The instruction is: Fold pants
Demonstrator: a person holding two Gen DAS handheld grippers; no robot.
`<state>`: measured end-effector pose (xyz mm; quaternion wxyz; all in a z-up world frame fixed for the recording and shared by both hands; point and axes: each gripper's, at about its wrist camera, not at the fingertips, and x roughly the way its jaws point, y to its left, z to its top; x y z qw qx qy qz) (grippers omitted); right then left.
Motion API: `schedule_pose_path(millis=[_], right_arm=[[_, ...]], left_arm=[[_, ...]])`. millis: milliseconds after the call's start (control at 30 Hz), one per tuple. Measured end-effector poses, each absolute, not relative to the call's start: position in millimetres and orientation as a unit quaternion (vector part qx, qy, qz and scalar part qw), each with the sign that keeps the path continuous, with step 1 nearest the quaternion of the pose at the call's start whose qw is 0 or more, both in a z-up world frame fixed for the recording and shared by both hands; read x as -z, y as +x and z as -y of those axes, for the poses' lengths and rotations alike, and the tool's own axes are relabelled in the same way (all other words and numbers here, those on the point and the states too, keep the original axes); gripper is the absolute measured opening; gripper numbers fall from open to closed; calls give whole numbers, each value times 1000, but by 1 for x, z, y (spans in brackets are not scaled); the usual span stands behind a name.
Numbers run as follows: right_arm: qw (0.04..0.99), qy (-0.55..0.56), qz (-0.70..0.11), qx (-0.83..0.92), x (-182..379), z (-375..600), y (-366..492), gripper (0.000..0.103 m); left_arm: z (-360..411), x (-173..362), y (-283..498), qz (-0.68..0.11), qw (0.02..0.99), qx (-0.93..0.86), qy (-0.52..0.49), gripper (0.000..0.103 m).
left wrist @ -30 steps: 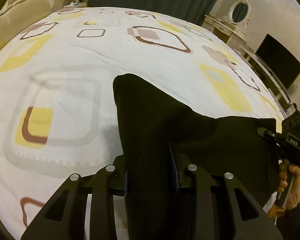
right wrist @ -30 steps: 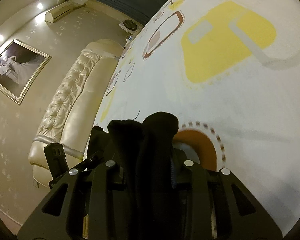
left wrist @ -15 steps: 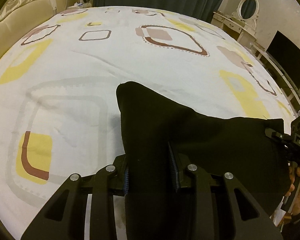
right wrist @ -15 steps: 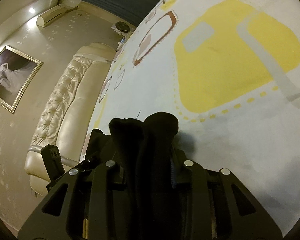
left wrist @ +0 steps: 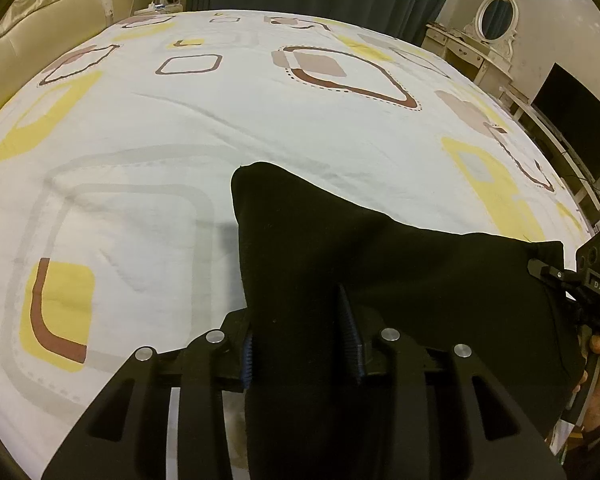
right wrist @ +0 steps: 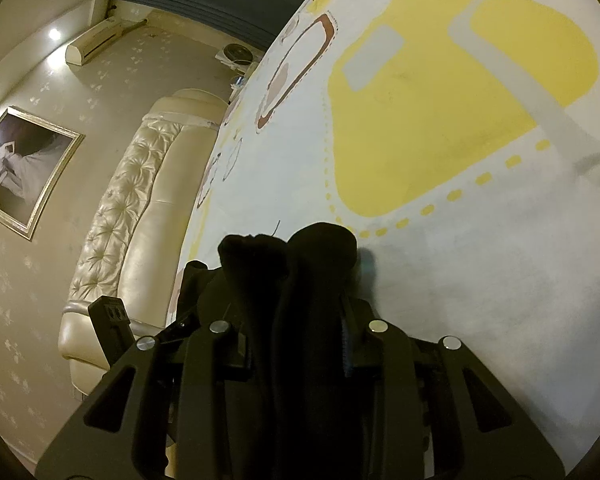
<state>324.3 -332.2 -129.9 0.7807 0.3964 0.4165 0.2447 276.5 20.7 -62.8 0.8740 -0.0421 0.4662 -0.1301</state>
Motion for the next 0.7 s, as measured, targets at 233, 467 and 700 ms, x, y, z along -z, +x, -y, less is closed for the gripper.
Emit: schedule_pose_path(millis=[233, 467, 700], right_arm=[[780, 397, -417, -244, 130, 333, 324, 29], [780, 396, -417, -244, 130, 333, 324, 29], [781, 397, -420, -240, 130, 336, 320, 29]], left_arm=[[-21, 63, 277, -466, 874, 131, -43, 37], [-20, 63, 277, -466, 874, 130, -43, 37], [-20, 63, 277, -468, 874, 128, -45, 38]])
